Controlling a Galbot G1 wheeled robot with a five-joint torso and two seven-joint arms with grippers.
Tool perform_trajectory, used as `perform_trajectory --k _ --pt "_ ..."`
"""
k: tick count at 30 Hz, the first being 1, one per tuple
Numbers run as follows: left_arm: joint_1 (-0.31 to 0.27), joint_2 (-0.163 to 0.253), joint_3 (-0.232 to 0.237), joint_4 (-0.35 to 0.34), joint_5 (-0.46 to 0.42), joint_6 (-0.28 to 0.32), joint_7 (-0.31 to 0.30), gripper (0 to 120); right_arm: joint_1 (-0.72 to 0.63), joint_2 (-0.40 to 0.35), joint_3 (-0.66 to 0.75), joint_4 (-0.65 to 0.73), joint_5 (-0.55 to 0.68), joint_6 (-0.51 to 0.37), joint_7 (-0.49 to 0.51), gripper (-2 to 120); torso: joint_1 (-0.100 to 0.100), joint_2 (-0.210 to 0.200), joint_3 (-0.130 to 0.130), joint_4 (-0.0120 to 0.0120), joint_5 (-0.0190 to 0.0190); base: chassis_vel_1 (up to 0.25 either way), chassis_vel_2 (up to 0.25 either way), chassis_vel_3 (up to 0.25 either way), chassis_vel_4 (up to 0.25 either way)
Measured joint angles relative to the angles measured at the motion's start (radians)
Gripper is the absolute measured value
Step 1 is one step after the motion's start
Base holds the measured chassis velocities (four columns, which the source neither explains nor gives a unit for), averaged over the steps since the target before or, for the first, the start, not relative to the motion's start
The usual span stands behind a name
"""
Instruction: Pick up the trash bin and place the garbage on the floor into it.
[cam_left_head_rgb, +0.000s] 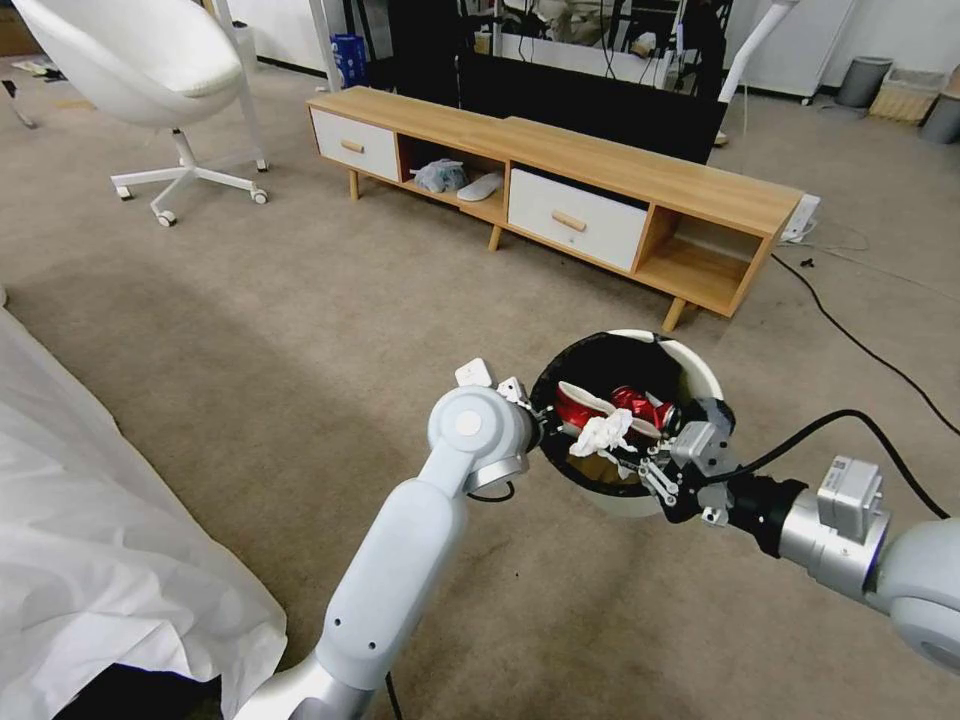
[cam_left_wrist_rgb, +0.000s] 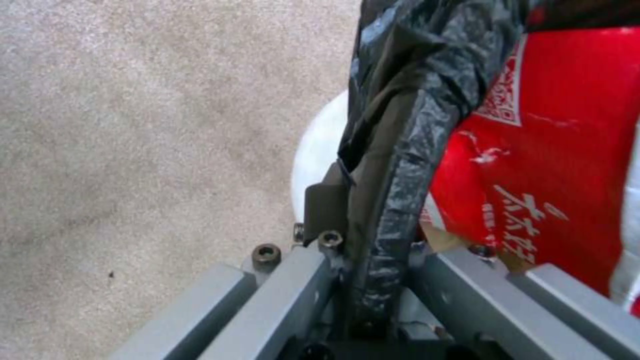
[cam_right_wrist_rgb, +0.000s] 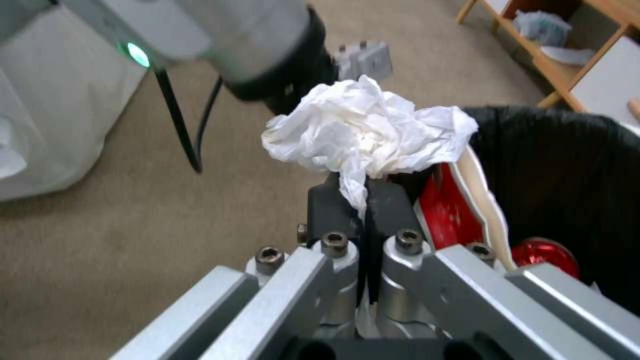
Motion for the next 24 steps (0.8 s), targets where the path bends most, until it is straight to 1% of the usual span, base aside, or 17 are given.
perform_trajectory --k 3,5,7,8,9,11,12,16,19,24 --pt "-0.003 0.0 -0.003 0.0 0.0 -0.002 0.0 0 0.024 0.003 -0.03 -0.012 -0.007 0.001 -0.003 0 0.0 0.0 0.0 0.0004 -0.0001 0.0 0.0 0.0 0.0" --pt "-0.006 0.0 -0.003 -0.004 -0.002 -0.002 -0.001 0 0.046 0.01 -0.055 -0.022 -0.011 0.001 -0.004 0 0.0 0.0 0.0 0.0001 -0.0001 0.0 0.0 0.0 0.0" --pt "-0.01 0.001 -0.002 -0.019 -0.011 -0.003 -0.004 0 0.107 0.029 -0.119 -0.038 -0.013 0.002 -0.004 0 0.0 0.0 0.0 0.0002 -0.0004 0.0 0.0 0.0 0.0" --pt "-0.01 0.001 -0.002 -0.019 -0.011 -0.003 -0.004 0 0.107 0.029 -0.119 -0.038 -0.013 0.002 -0.004 0 0.0 0.0 0.0 0.0002 -0.0004 0.0 0.0 0.0 0.0" --pt "-0.012 0.001 -0.002 -0.024 -0.016 -0.003 -0.004 0 0.146 0.042 -0.159 -0.046 -0.013 0.002 -0.002 0 0.0 0.0 0.0 -0.0001 -0.0002 0.0 0.0 0.0 0.0" --pt "-0.014 0.001 -0.001 -0.034 -0.021 -0.003 -0.006 0 0.238 0.069 -0.243 -0.064 -0.013 0.002 0.004 0 0.0 0.0 0.0 -0.0001 0.0 0.0 0.0 0.0 0.0" --pt "-0.014 0.001 0.001 -0.038 -0.024 -0.003 -0.006 0 0.262 0.074 -0.265 -0.07 -0.013 0.002 0.006 0 0.0 0.0 0.0 0.0002 0.0 0.0 0.0 0.0 0.0" --pt "-0.014 0.002 0.004 -0.054 -0.03 0.001 -0.007 0 0.299 0.082 -0.298 -0.087 -0.013 0.002 0.011 0 0.0 0.0 0.0 0.0002 -0.0001 0.0 0.0 0.0 0.0" --pt "-0.014 0.003 0.008 -0.066 -0.028 0.009 -0.006 0 0.301 0.083 -0.303 -0.097 -0.015 0.002 0.012 0 0.0 0.0 0.0 0.0001 -0.0001 0.0 0.0 0.0 0.0" --pt "-0.006 0.016 0.021 -0.091 -0.025 0.027 0.0 0 0.303 0.083 -0.309 -0.11 -0.017 0.004 0.014 0 0.0 0.0 0.0 0.0001 -0.0001 0.0 0.0 0.0 0.0"
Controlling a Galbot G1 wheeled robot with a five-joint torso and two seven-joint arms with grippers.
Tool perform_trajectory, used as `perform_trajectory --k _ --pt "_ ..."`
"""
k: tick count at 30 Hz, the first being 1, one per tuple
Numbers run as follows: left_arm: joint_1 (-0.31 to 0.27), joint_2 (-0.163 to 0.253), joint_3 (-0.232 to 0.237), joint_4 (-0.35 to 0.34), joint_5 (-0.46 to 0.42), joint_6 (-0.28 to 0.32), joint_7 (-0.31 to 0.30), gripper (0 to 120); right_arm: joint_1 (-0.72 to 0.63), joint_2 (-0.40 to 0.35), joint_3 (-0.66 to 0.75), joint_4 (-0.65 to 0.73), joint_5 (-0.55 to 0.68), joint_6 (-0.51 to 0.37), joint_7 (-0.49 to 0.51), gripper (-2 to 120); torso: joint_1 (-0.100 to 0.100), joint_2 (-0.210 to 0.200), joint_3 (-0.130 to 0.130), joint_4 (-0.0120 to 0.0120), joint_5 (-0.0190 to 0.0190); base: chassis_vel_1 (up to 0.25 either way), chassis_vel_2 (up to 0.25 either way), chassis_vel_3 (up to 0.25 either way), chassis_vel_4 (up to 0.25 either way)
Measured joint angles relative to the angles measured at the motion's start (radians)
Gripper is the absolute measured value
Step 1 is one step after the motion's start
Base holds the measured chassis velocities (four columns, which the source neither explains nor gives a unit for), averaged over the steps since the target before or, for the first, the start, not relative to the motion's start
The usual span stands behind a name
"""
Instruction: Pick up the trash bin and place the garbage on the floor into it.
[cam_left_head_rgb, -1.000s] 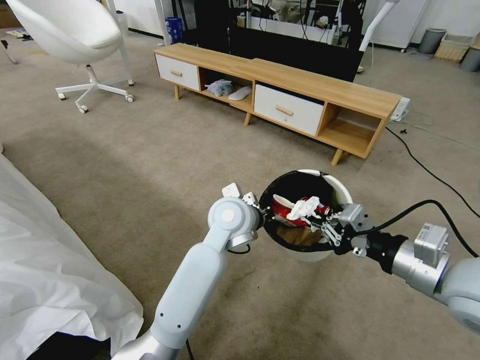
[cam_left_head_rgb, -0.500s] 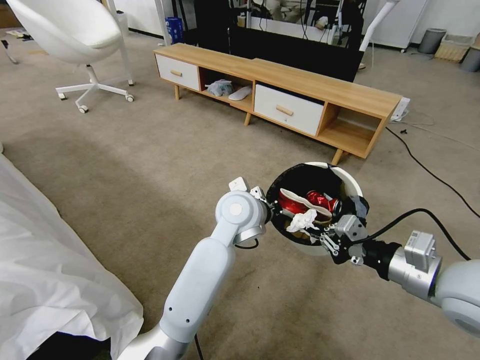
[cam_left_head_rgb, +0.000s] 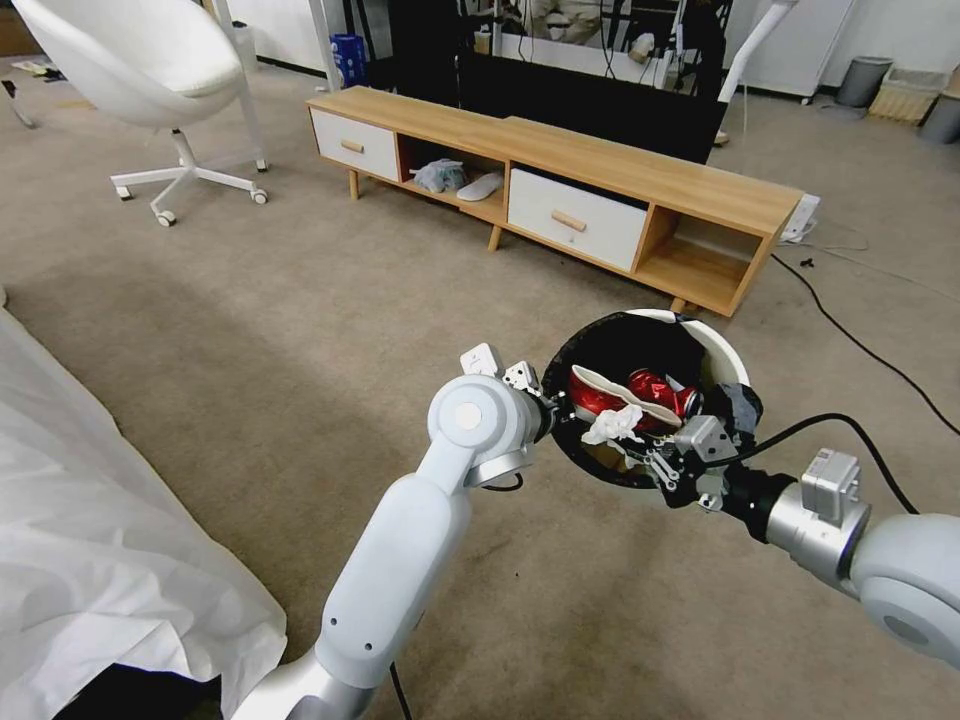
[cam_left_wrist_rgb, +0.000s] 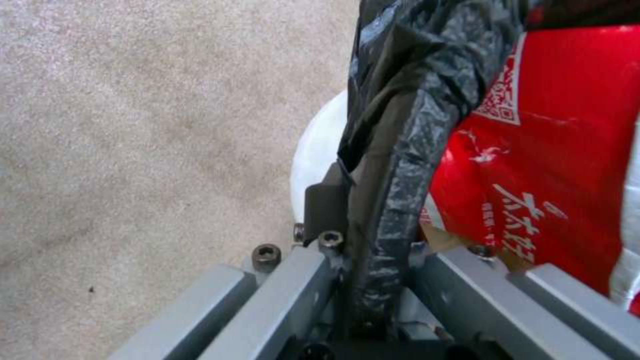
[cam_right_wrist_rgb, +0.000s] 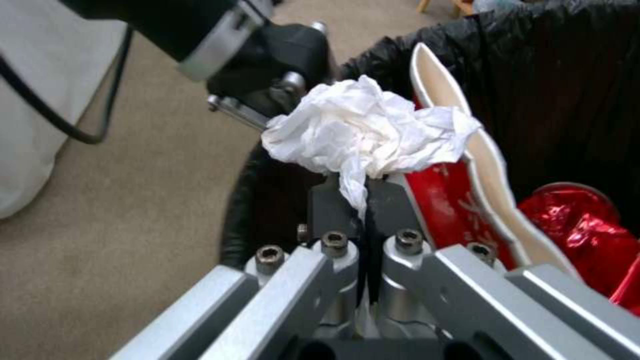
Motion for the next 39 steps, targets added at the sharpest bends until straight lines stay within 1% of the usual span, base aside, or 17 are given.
perform_trajectory --k 2,4,7,11,14,18,24,39 --pt "0.009 0.004 0.008 -0.011 0.001 0.008 0.006 0 0.008 0.0 -0.01 -0.009 -0.006 0.006 -0.004 0 0.0 0.0 0.0 0.0 0.0 0.0 0.0 0.0 0.0" --pt "0.012 0.006 0.009 -0.014 0.003 0.01 0.01 0 0.008 0.0 -0.01 -0.011 -0.009 0.007 -0.006 0 0.0 0.0 0.0 -0.0003 0.0 0.0 0.0 0.0 0.0" --pt "0.018 0.016 0.01 -0.021 0.007 0.015 0.019 0 0.006 0.0 -0.014 -0.015 -0.01 0.01 -0.008 0 0.0 0.0 0.0 0.0002 0.0 0.0 0.0 0.0 0.0" --pt "0.019 0.022 0.007 -0.028 0.007 0.02 0.031 0 0.009 0.0 -0.019 -0.016 -0.01 0.01 -0.008 0 0.0 0.0 0.0 0.0 0.0 0.0 0.0 0.0 0.0" --pt "0.019 0.033 0.0 -0.042 0.002 0.026 0.048 0 0.016 0.004 -0.031 -0.02 -0.01 0.01 -0.009 0 0.0 0.0 0.0 0.0 0.0 0.0 0.0 0.0 0.0" --pt "0.019 0.04 -0.005 -0.051 -0.005 0.026 0.052 0 0.028 0.012 -0.048 -0.023 -0.013 0.011 -0.009 0 0.0 0.0 0.0 0.0 -0.0001 0.0 0.0 0.0 0.0" --pt "0.023 0.049 -0.013 -0.064 -0.01 0.026 0.064 0 0.09 0.05 -0.119 -0.036 -0.02 0.011 -0.008 0 0.0 0.0 0.0 -0.0001 0.0 0.0 0.0 0.0 0.0" --pt "0.039 0.07 -0.034 -0.099 -0.027 0.035 0.096 0 0.111 0.063 -0.156 -0.058 -0.029 0.017 -0.017 0 0.0 0.0 0.0 0.0 -0.0001 0.0 0.0 0.0 0.0"
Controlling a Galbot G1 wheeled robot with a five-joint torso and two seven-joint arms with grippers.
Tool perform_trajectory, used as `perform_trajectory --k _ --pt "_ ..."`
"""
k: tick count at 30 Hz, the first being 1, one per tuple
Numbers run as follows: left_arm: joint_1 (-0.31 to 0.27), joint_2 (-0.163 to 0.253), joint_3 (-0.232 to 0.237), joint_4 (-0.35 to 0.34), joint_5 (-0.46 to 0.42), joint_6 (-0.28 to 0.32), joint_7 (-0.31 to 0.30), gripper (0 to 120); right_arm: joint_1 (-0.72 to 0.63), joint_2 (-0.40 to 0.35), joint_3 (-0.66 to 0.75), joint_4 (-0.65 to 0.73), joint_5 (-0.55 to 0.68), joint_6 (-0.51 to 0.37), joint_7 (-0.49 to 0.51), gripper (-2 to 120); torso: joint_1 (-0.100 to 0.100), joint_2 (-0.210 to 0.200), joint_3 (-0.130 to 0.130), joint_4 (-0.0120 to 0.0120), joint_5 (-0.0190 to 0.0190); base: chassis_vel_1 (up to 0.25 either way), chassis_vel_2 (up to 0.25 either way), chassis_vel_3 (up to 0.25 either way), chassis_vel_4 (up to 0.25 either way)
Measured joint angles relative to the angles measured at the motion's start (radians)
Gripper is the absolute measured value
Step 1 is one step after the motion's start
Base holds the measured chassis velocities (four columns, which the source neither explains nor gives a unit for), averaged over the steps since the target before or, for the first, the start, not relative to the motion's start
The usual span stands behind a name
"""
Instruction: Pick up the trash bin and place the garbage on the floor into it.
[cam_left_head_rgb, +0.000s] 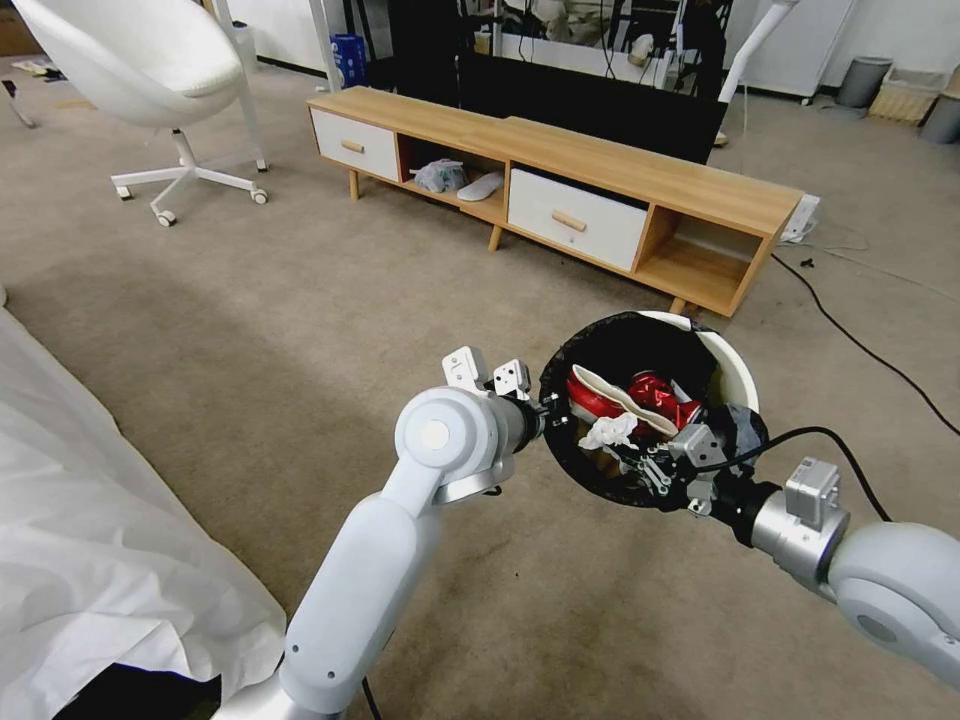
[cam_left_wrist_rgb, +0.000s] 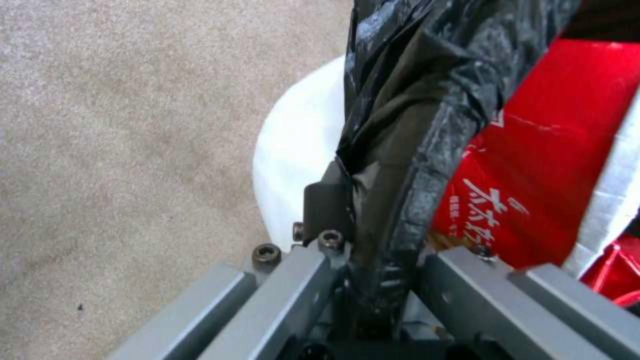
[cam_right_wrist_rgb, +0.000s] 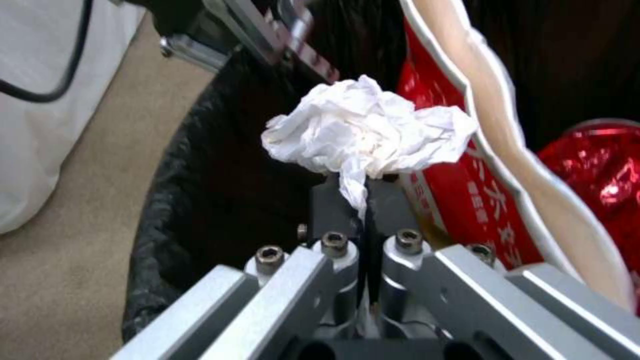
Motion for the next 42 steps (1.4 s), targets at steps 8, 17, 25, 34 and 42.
perform_trajectory --k 8,17,25,34,42 --pt "0.001 0.011 -0.012 -0.016 -0.023 0.001 0.003 0 0.021 0.023 -0.041 -0.031 -0.024 0.003 -0.004 0 0.0 0.0 0.0 0.0 0.0001 0.0 0.0 0.0 0.0" --pt "0.01 0.026 -0.02 -0.036 -0.039 0.001 0.012 0 0.052 0.042 -0.073 -0.055 -0.031 0.004 0.006 0 0.0 0.0 0.0 0.0 0.0 0.0 0.0 0.0 0.0" --pt "0.037 0.047 -0.026 -0.059 -0.04 0.001 0.045 0 0.096 0.065 -0.11 -0.089 -0.031 0.003 0.041 0 0.0 0.0 0.0 0.0 0.0002 0.0 0.0 0.0 0.0" --pt "0.053 0.061 -0.029 -0.08 -0.043 0.002 0.063 0 0.112 0.077 -0.129 -0.108 -0.029 0.0 0.067 0 0.0 0.0 0.0 0.0 0.0001 0.0 0.0 0.0 0.0" --pt "0.066 0.062 -0.03 -0.095 -0.048 0.0 0.065 0 0.113 0.079 -0.132 -0.112 -0.028 -0.002 0.083 4 0.0 0.0 0.0 0.0 0.0001 0.0 0.0 0.0 0.0"
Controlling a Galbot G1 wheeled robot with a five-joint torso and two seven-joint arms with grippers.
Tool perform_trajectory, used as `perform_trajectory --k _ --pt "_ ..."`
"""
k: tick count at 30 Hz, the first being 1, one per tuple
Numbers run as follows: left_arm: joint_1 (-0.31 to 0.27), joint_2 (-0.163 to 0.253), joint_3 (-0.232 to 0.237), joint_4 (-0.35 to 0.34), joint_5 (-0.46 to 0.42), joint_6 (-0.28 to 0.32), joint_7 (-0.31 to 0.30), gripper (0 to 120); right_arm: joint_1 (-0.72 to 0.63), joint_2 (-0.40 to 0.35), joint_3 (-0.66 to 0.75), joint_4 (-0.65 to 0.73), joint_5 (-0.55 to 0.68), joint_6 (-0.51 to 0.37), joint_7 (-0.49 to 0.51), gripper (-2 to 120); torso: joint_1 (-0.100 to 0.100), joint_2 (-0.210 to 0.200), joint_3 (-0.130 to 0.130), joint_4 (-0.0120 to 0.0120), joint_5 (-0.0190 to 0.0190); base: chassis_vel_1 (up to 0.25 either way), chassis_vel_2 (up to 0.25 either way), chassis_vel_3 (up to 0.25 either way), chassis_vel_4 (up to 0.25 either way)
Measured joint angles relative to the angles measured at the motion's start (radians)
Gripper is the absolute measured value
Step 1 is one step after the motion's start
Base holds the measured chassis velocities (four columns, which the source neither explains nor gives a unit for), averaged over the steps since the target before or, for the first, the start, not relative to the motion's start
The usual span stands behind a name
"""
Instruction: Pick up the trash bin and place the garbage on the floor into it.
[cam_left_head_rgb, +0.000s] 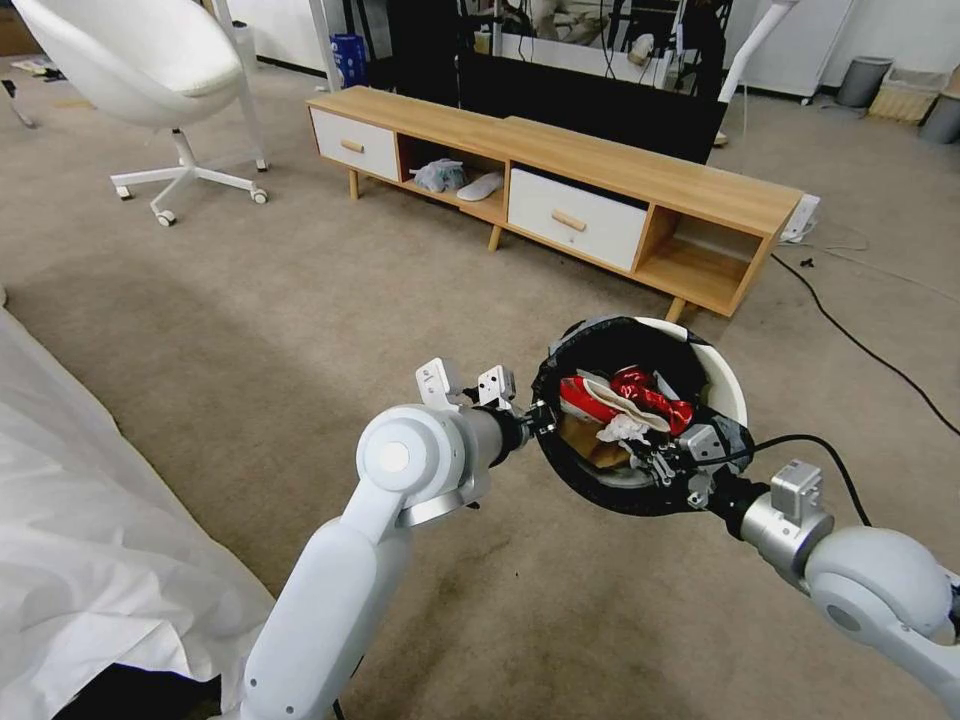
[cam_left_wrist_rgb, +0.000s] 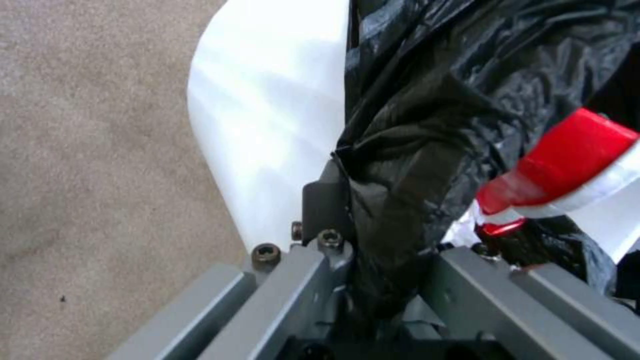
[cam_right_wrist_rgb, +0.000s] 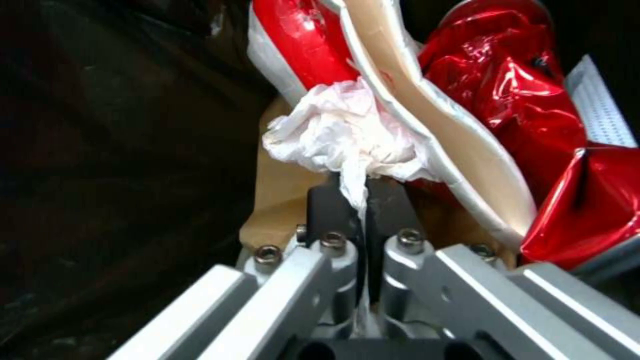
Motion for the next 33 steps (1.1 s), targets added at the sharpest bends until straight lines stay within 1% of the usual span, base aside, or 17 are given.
perform_trajectory --k 2,4,5,7,8,9,11,12,13,14,15,17,18,19,20,23,33 --pt "0.001 0.0 -0.001 -0.001 -0.003 -0.002 0.0 0 0.004 0.003 -0.005 -0.001 0.0 -0.001 0.002 7 0.0 0.0 0.0 0.0 0.0001 0.0 0.0 0.0 0.0" --pt "0.001 -0.004 -0.004 -0.002 -0.006 -0.01 0.0 0 0.019 0.009 -0.024 -0.005 0.0 -0.001 0.005 20 0.0 0.0 0.0 0.0 0.0 0.0 0.0 0.0 0.0" --pt "0.001 -0.004 -0.004 -0.002 -0.006 -0.01 0.0 0 0.019 0.009 -0.024 -0.005 0.0 -0.001 0.005 20 0.0 0.0 0.0 0.0 0.0 0.0 0.0 0.0 0.0" --pt "0.002 -0.009 -0.007 -0.002 -0.006 -0.016 0.0 0 0.039 0.016 -0.047 -0.008 0.0 -0.002 0.006 30 0.0 0.0 0.0 0.0 0.0 0.0 0.0 0.0 0.0" --pt "0.002 -0.009 -0.007 -0.002 -0.006 -0.016 0.0 0 0.039 0.016 -0.047 -0.008 0.0 -0.002 0.006 30 0.0 0.0 0.0 0.0 0.0 0.0 0.0 0.0 0.0" --pt "0.004 -0.015 -0.012 -0.002 -0.006 -0.018 0.0 0 0.059 0.021 -0.065 -0.01 0.002 -0.003 0.007 37 0.0 0.0 0.0 0.0001 0.0001 0.0 0.0 0.0 0.0" --pt "0.004 -0.017 -0.013 -0.002 -0.006 -0.019 0.0 0 0.065 0.022 -0.071 -0.01 0.004 -0.003 0.007 40 0.0 0.0 0.0 0.0002 0.0001 0.0 0.0 0.0 0.0" --pt "0.005 -0.024 -0.011 -0.002 -0.023 -0.016 0.001 0 0.08 0.024 -0.082 -0.01 0.008 -0.003 0.007 47 0.0 0.0 0.0 0.0006 0.0001 0.0 0.0 0.0 0.0" --pt "0.005 -0.024 -0.011 -0.002 -0.023 -0.016 0.001 0 0.08 0.024 -0.082 -0.01 0.008 -0.003 0.007 47 0.0 0.0 0.0 0.0006 0.0001 0.0 0.0 0.0 0.0" --pt "0.005 -0.026 -0.016 -0.002 -0.025 -0.016 -0.001 0 0.09 0.025 -0.091 -0.011 0.01 -0.003 0.007 52 0.0 0.0 0.0 -0.0006 -0.0002 0.0 0.0 0.0 0.0" --pt "0.005 -0.027 -0.021 0.0 -0.025 -0.017 -0.003 0 0.102 0.027 -0.099 -0.011 0.015 -0.004 0.007 59 0.0 0.0 0.0 -0.0003 0.0004 0.0 0.0 0.0 0.0" --pt "0.006 -0.028 -0.025 0.004 -0.025 -0.019 -0.004 0 0.111 0.028 -0.106 -0.009 0.019 -0.004 0.007 65 0.0 0.0 0.0 -0.0001 0.0 0.0 0.0 0.0 0.0" --pt "0.006 -0.028 -0.025 0.004 -0.025 -0.019 -0.004 0 0.111 0.028 -0.106 -0.009 0.019 -0.004 0.007 65 0.0 0.0 0.0 -0.0001 0.0 0.0 0.0 0.0 0.0" --pt "0.006 -0.03 -0.029 0.007 -0.025 -0.02 -0.005 0 0.117 0.028 -0.11 -0.007 0.021 -0.004 0.006 74 0.0 0.0 0.0 0.0004 0.0 0.0 0.0 0.0 0.0" --pt "0.006 -0.03 -0.029 0.007 -0.025 -0.02 -0.005 0 0.117 0.028 -0.11 -0.007 0.021 -0.004 0.006 74 0.0 0.0 0.0 0.0004 0.0 0.0 0.0 0.0 0.0" --pt "0.004 -0.037 -0.034 0.02 -0.022 -0.024 -0.008 0 0.124 0.028 -0.114 -0.006 0.024 -0.004 0.004 89 0.0 0.0 0.0 0.0 0.0 0.0 0.0 0.0 0.0" --pt "-0.009 -0.061 -0.055 0.055 -0.016 -0.036 -0.032 0 0.136 0.018 -0.101 0.013 0.039 -0.004 0.0 93 0.0 0.0 0.0 -0.0002 0.0 0.0 0.0 0.0 0.0"
